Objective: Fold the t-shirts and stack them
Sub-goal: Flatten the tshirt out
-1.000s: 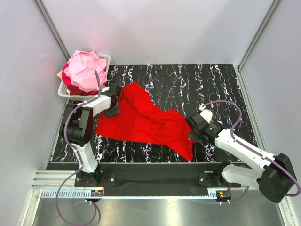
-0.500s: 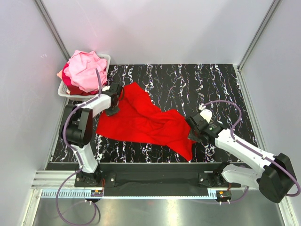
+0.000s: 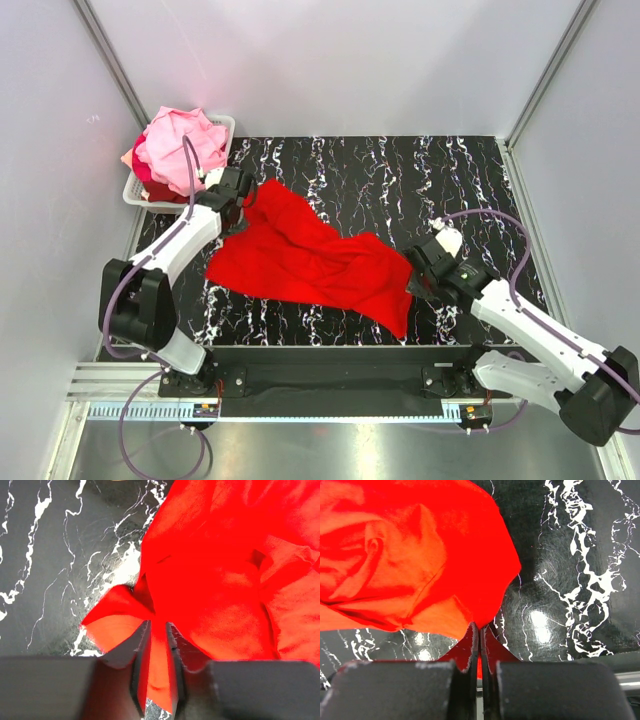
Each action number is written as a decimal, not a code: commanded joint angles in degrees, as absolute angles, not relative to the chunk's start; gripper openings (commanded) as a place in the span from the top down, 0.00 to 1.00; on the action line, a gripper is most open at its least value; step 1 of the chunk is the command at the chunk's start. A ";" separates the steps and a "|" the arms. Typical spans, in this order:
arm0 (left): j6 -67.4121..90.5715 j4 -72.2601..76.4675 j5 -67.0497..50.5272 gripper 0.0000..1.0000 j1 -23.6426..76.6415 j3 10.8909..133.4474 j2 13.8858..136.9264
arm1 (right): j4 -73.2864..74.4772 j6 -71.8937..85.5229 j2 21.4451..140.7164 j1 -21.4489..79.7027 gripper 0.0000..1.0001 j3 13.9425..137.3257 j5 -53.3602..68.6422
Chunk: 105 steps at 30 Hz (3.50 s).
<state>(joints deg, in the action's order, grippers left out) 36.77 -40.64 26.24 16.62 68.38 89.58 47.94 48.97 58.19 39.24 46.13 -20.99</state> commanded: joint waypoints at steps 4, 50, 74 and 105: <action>36.74 -38.59 25.93 0.75 16.87 62.06 87.19 | 51.24 51.15 54.85 38.85 1.00 48.43 -22.24; 36.83 -36.74 31.11 0.69 17.84 66.45 95.98 | 47.37 49.66 56.69 38.85 1.00 44.74 -21.53; 38.50 -43.76 33.66 1.00 18.90 64.07 82.81 | 50.01 49.83 54.94 38.85 1.00 48.51 -20.74; 19.25 -38.59 3.25 1.00 20.48 97.81 39.80 | 44.48 14.78 36.29 38.76 1.00 107.74 -28.65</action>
<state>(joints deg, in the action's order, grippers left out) 21.93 -44.93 7.55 20.47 93.82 37.93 54.81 24.27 34.24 39.16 103.37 -30.85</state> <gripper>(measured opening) 0.012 0.017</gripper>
